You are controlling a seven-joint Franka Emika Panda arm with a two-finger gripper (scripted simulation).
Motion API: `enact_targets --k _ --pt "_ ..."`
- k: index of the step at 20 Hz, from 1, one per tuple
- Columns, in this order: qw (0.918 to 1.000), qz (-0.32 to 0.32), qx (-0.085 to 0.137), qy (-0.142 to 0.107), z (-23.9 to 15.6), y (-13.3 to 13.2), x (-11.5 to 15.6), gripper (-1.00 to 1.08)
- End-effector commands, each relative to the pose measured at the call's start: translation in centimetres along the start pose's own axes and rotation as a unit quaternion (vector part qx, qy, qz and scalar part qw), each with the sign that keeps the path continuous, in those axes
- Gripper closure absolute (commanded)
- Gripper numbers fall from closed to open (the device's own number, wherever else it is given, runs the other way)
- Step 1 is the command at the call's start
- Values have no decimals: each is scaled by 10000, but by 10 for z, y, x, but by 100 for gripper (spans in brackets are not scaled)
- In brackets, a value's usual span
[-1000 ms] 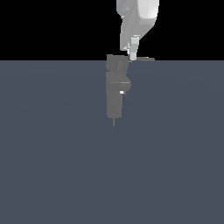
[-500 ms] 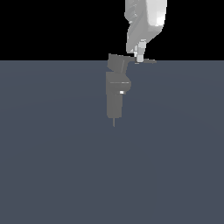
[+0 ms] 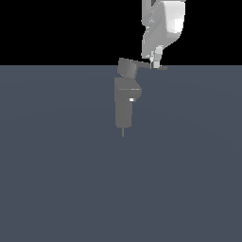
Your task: Turn on the faucet by rotating a designated handle.
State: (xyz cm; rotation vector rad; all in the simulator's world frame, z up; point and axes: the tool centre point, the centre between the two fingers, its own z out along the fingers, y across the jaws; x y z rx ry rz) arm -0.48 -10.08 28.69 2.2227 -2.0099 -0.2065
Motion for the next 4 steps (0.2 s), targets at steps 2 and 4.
enact_targets --k 2,4 --pt "9998 202 -17 0 3 -1 32 108" --pt "9998 206 -15 0 3 -3 34 108"
